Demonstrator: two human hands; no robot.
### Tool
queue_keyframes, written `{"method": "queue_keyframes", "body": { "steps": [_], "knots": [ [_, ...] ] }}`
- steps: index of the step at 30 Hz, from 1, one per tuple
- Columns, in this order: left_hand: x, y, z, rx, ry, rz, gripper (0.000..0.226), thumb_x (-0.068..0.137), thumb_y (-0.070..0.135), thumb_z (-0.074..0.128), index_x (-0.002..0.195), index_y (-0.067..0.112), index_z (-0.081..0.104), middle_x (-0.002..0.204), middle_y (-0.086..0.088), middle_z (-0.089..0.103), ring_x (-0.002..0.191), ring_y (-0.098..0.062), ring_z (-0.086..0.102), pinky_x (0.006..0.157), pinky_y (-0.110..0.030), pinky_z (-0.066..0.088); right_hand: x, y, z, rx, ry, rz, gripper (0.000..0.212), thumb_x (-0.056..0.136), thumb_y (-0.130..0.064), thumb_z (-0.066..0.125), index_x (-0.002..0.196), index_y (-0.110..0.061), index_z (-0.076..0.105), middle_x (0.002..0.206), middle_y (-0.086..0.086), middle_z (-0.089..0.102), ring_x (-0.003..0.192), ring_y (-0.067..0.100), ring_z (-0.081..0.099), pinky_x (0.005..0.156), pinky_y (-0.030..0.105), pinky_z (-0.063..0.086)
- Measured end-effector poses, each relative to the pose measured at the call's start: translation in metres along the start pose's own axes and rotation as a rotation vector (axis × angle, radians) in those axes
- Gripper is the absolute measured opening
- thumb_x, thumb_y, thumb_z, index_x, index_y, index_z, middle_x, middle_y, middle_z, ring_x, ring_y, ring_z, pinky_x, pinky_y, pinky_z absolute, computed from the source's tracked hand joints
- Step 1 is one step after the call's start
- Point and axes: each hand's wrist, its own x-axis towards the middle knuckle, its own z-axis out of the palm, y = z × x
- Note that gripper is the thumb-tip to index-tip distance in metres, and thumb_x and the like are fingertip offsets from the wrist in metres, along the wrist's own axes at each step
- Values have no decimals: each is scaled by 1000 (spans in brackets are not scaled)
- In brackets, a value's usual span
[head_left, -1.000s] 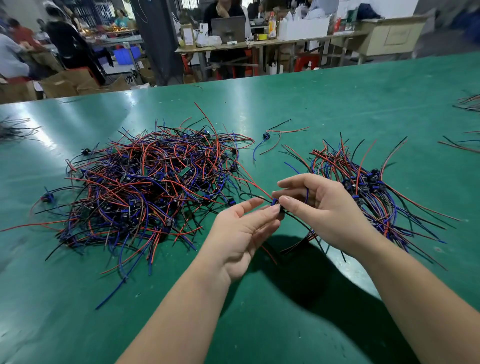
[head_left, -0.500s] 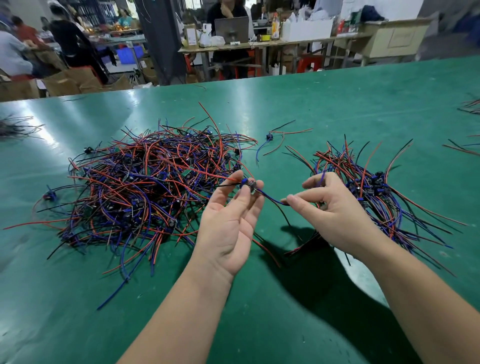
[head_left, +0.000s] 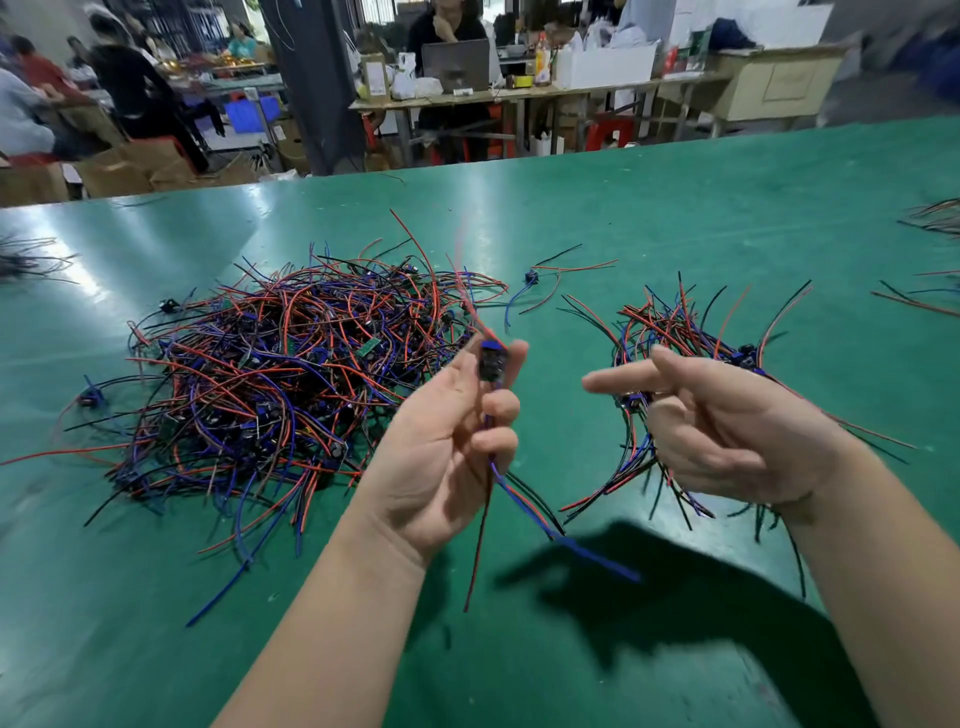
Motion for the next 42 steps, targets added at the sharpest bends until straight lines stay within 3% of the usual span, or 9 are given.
{"method": "queue_keyframes", "body": {
  "steps": [3, 6, 13, 17, 21, 31, 34, 36, 42],
  "knots": [
    [-1, -13, 4, 199, -42, -83, 20, 81, 23, 52, 100, 18, 47, 82, -1, 70, 43, 0, 42, 32, -8, 31, 14, 10, 7, -48, 229, -74, 40, 72, -44, 66, 93, -12, 76, 50, 0, 45, 37, 5, 35, 37, 13, 31],
    [-1, -26, 4, 377, -34, -87, 18, 80, 25, 54, 91, 15, 43, 62, 7, 61, 44, 1, 45, 33, -8, 31, 18, 20, 12, -72, 121, -105, 40, 58, -40, 85, 84, -11, 76, 63, 0, 58, 48, 5, 45, 47, 14, 38],
    [0, -28, 1, 483, 84, -127, 23, 80, 31, 59, 93, 13, 52, 60, 9, 55, 47, -1, 53, 36, -10, 36, 24, 22, 13, -25, 279, -162, 11, 62, -11, 67, 67, -15, 76, 70, 1, 70, 58, 9, 62, 53, 14, 44],
    [1, -32, 3, 559, 157, -83, 34, 78, 40, 59, 95, 11, 61, 78, -2, 72, 54, -10, 67, 41, -17, 48, 26, 23, 14, -51, 311, -175, 2, 60, -14, 70, 59, -15, 72, 66, 1, 67, 52, 8, 54, 54, 15, 46],
    [2, -35, -1, 712, 213, 104, 28, 66, 37, 70, 77, 12, 73, 79, -5, 74, 62, -17, 69, 54, -24, 56, 26, 25, 15, -171, 291, -164, 6, 64, -13, 70, 59, -12, 71, 63, 4, 65, 48, 9, 49, 47, 15, 41],
    [-3, -29, -2, 787, 64, -102, 27, 66, 11, 76, 91, 4, 67, 64, -7, 68, 57, -18, 68, 58, -25, 57, 23, 7, -2, 27, 684, -253, 7, 67, -10, 69, 69, -10, 63, 52, -3, 60, 40, 3, 52, 38, 10, 41],
    [-6, -31, -1, 856, -21, -209, 8, 75, 7, 74, 82, 9, 72, 69, -6, 70, 59, -15, 68, 57, -23, 55, 18, 1, -11, 131, 793, -293, 9, 75, -8, 68, 74, -11, 60, 51, -3, 60, 41, 3, 54, 37, 10, 41],
    [-8, -29, -1, 868, -59, -248, 6, 79, 5, 72, 77, 10, 74, 67, -4, 69, 59, -14, 68, 57, -23, 55, 18, 1, -12, 108, 776, -305, 7, 82, -8, 64, 75, -10, 62, 53, -3, 62, 44, 5, 56, 39, 11, 42],
    [-16, -21, 1, 937, -218, -364, 18, 89, 5, 61, 101, 15, 72, 68, 7, 65, 62, -9, 66, 56, -14, 49, 17, 0, -9, 111, 701, -223, 14, 87, -20, 61, 78, -10, 64, 54, -4, 63, 48, 4, 63, 35, 10, 41]
  ]
}}
